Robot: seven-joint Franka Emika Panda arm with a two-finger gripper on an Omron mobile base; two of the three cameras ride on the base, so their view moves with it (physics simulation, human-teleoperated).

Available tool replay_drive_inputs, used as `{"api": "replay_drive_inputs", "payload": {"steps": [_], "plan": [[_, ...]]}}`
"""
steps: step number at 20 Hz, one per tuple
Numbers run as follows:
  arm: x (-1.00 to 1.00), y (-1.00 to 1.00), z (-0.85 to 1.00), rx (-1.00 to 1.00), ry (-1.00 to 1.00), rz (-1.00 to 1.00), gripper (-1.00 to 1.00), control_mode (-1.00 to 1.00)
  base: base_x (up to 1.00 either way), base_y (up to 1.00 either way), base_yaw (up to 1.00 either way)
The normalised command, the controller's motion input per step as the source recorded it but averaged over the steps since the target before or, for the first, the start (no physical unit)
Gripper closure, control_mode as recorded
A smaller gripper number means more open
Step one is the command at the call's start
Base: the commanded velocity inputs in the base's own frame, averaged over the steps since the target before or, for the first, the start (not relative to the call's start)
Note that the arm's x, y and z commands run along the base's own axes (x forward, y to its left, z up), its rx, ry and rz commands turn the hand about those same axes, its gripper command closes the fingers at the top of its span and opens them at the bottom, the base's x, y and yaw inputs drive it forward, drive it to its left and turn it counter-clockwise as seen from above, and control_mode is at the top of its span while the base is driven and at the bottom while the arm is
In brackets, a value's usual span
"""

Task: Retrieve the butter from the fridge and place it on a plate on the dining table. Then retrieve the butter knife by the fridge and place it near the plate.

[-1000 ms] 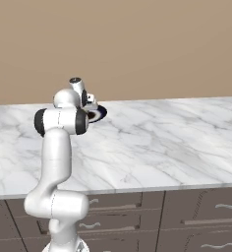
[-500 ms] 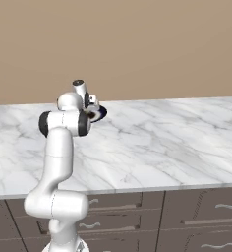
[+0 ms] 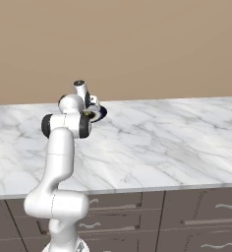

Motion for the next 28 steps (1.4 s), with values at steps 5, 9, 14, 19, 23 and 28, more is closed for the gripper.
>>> {"api": "replay_drive_inputs", "payload": {"steps": [5,9,14,19,23,28], "plan": [[0.0,0.05,-0.09,0.0,0.0,0.0,1.0,-1.0,0.0,0.0,0.0],[0.0,0.0,0.0,0.0,0.0,0.0,1.0,-1.0,0.0,0.0,0.0],[0.0,0.0,0.0,0.0,0.0,0.0,-1.0,-1.0,0.0,0.0,0.0],[0.0,0.0,0.0,0.0,0.0,0.0,-1.0,-1.0,0.0,0.0,0.0],[0.0,0.0,0.0,0.0,0.0,0.0,-1.0,-1.0,0.0,0.0,0.0],[0.0,0.0,0.0,0.0,0.0,0.0,-1.0,-1.0,0.0,0.0,0.0]]}}
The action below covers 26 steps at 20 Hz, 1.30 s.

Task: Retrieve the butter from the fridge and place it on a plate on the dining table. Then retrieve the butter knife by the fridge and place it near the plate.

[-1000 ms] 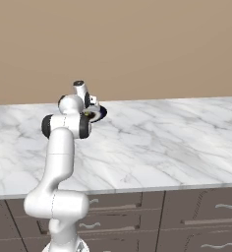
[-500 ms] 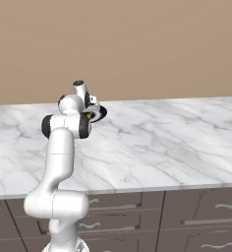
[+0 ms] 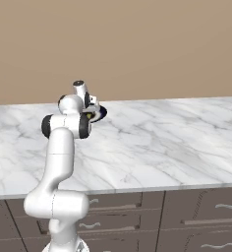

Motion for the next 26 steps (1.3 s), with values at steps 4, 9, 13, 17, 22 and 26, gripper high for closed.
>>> {"api": "replay_drive_inputs", "payload": {"steps": [4,9,13,17,22,26], "plan": [[-0.16,0.0,0.16,0.0,0.01,0.0,-1.0,-1.0,0.0,0.0,0.0],[-0.94,-0.1,0.6,0.0,-0.03,0.0,-1.0,-1.0,0.0,0.0,0.0],[-1.0,-0.25,0.39,0.0,-0.13,0.0,-1.0,-1.0,0.0,0.0,0.0],[-1.0,-0.47,0.27,0.0,-0.14,0.0,-1.0,-1.0,0.0,0.0,0.0],[-1.0,-0.45,0.62,0.0,-0.07,0.0,-1.0,-1.0,0.0,0.0,0.0],[-1.0,-0.19,1.0,0.0,-0.04,0.0,-1.0,-1.0,0.0,0.0,0.0]]}}
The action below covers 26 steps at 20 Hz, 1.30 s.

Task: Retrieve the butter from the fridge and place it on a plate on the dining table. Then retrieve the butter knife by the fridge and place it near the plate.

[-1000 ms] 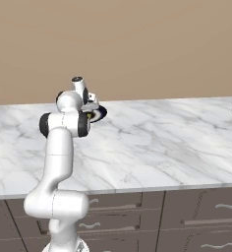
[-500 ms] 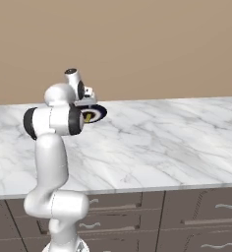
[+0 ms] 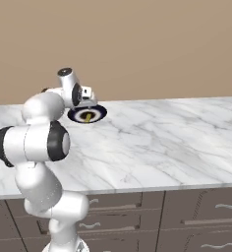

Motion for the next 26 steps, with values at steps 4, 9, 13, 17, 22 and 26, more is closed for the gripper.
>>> {"api": "replay_drive_inputs", "payload": {"steps": [4,9,13,17,22,26], "plan": [[-0.96,0.0,1.0,0.05,0.12,0.0,-1.0,-1.0,0.0,0.0,0.0],[-1.0,-0.16,0.95,0.1,0.0,0.02,-1.0,-1.0,0.0,0.0,0.0],[-1.0,-0.18,0.71,0.02,-0.02,0.02,-1.0,-1.0,0.0,0.0,0.0],[-0.76,-0.3,0.11,-0.02,0.23,-0.07,-1.0,-1.0,0.0,0.0,0.0],[-0.61,-0.03,0.0,-0.15,0.34,-0.13,-1.0,-1.0,0.0,0.0,0.0],[-0.72,0.0,-0.06,-0.15,0.25,-0.12,-1.0,-1.0,0.0,0.0,0.0]]}}
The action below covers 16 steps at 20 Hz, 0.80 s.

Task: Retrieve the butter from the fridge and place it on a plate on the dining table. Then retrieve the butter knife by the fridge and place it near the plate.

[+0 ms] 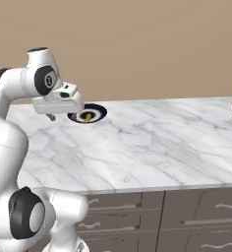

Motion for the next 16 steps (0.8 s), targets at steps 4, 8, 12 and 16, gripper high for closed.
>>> {"api": "replay_drive_inputs", "payload": {"steps": [4,8,12,16], "plan": [[-0.58,-0.04,-0.23,-0.01,0.0,-0.05,-1.0,-1.0,0.0,0.0,0.0],[-0.67,0.0,-0.31,0.02,-0.04,-0.02,-1.0,-1.0,0.0,0.0,0.0],[-0.56,0.0,-0.47,0.0,-0.04,-0.02,-1.0,-1.0,0.0,0.0,0.0],[-0.26,-0.04,-0.49,0.07,0.06,0.0,-1.0,-1.0,0.0,0.0,0.0]]}}
